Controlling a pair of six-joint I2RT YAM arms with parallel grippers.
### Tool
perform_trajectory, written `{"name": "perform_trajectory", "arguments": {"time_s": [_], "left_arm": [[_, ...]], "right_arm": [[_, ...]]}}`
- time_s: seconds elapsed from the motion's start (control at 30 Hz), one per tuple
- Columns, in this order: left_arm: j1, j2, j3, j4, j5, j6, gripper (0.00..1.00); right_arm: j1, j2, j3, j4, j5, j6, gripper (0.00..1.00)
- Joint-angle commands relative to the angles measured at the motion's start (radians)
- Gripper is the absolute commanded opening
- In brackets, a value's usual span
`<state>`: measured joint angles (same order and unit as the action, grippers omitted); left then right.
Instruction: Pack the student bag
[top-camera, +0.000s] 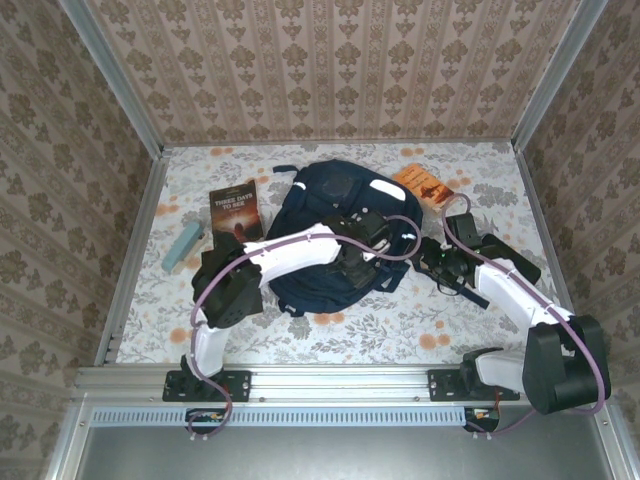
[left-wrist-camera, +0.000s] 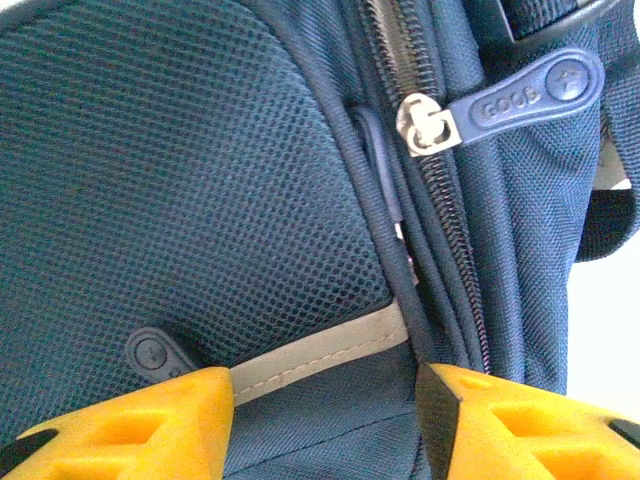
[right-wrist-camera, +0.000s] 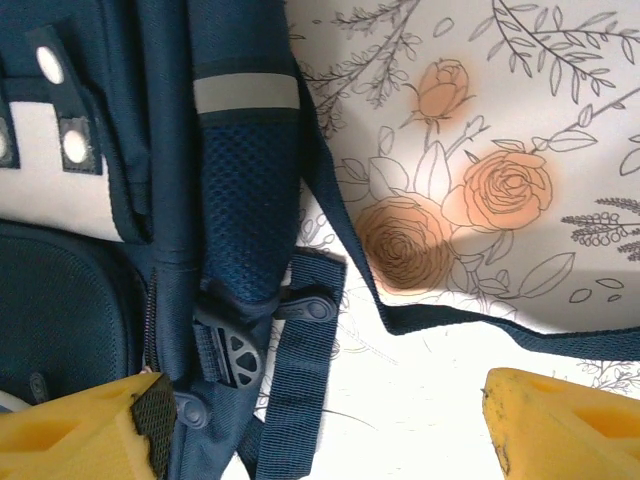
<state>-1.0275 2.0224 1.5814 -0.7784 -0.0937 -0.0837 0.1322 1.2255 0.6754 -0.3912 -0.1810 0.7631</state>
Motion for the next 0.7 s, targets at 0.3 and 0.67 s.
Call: {"name": "perform_trajectory", "arguments": {"time_s": [0.3,0.67], "left_arm": [[-0.021,0.022,0.064,-0.075,0.050,0.066,0.69],[-0.026,0.066,0.057,-0.058,-0.079,0.072,0.63]], "right_arm": [[-0.020,0.013,-0.019,0.027,-0.043,0.010,0.82],[-0.022,0.029,-0.017,0.031,-0.047,0.015,0.82]]}}
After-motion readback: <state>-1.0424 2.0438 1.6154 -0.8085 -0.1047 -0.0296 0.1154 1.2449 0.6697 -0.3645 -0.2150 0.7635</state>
